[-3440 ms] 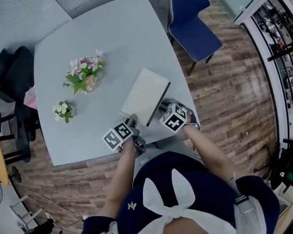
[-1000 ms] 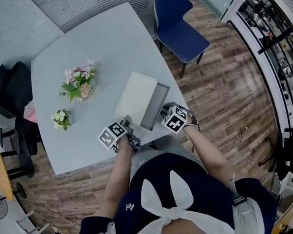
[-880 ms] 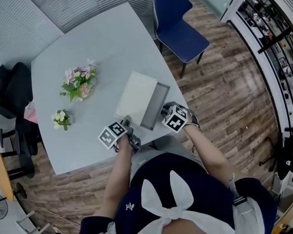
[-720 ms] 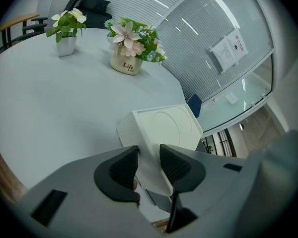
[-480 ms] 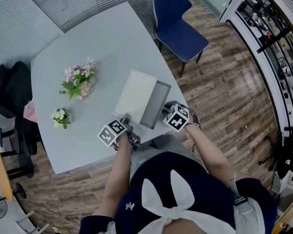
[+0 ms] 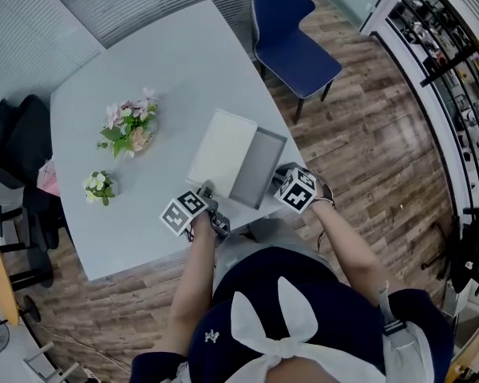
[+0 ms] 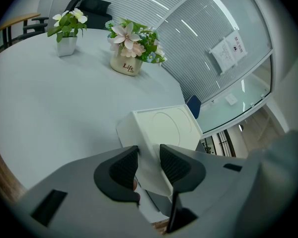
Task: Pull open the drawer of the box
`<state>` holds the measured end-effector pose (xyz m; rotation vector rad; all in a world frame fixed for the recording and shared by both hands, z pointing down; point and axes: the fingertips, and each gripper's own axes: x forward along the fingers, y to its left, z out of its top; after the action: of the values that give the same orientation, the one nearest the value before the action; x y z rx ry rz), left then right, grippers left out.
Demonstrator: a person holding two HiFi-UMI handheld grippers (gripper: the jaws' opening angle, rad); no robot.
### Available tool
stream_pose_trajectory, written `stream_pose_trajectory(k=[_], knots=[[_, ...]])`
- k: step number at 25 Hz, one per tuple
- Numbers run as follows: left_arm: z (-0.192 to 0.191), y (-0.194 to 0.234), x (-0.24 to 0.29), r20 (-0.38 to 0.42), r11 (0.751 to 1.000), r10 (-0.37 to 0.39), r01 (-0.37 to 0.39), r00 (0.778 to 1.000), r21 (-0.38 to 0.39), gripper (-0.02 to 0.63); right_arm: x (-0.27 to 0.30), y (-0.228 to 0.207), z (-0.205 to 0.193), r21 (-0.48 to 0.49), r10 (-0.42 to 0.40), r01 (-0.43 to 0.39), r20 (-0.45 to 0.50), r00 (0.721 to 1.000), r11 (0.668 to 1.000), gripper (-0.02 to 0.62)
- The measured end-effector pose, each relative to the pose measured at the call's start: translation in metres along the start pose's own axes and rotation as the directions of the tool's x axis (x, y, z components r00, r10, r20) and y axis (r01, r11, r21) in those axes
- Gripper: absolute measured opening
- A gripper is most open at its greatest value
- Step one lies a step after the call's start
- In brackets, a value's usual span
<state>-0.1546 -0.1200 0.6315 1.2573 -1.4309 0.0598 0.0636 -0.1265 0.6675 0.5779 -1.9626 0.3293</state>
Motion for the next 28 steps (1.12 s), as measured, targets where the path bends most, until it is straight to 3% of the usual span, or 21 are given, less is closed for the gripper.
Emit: stream_pose_trajectory(k=[28], knots=[[-0.0007,-0.0013,0.0003,-0.01,1.0,-0.016,0.016,1.0,0.011,0.152,-0.0062,0.0018,-0.0056,-0.003,-0.002,0.002,-0.003,1.0,1.0,0.074]])
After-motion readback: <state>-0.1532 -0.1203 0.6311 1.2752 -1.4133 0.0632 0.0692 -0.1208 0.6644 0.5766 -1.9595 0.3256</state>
